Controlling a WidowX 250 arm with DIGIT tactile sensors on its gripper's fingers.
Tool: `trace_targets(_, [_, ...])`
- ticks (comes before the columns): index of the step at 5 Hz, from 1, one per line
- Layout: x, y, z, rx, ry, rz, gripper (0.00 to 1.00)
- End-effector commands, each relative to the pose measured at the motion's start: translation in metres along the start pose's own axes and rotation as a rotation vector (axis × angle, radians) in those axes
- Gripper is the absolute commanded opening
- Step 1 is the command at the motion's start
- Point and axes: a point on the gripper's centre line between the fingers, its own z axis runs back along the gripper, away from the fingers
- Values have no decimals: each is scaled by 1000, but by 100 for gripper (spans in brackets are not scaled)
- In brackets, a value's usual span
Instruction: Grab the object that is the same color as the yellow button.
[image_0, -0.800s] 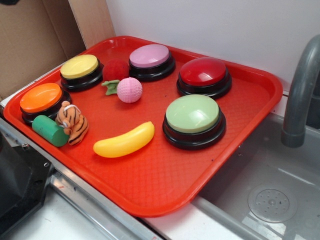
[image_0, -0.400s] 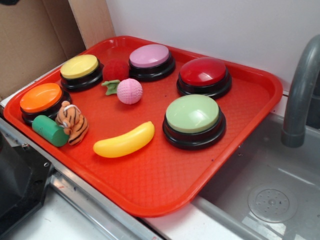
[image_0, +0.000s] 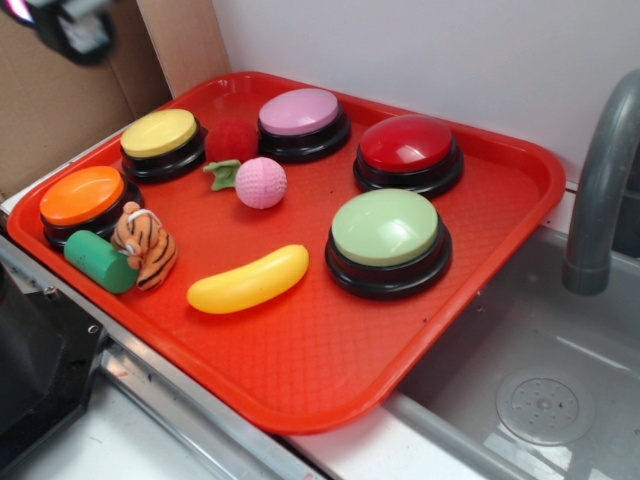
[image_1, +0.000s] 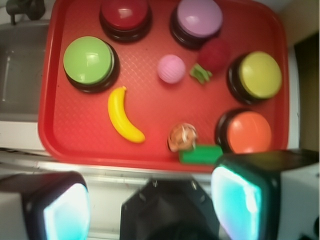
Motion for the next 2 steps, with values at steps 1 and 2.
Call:
trace_targets(1, [28,-20,-71,-49,-23,-148,100])
trace_targets(2, [32,-25,-108,-29,-21,-161,100])
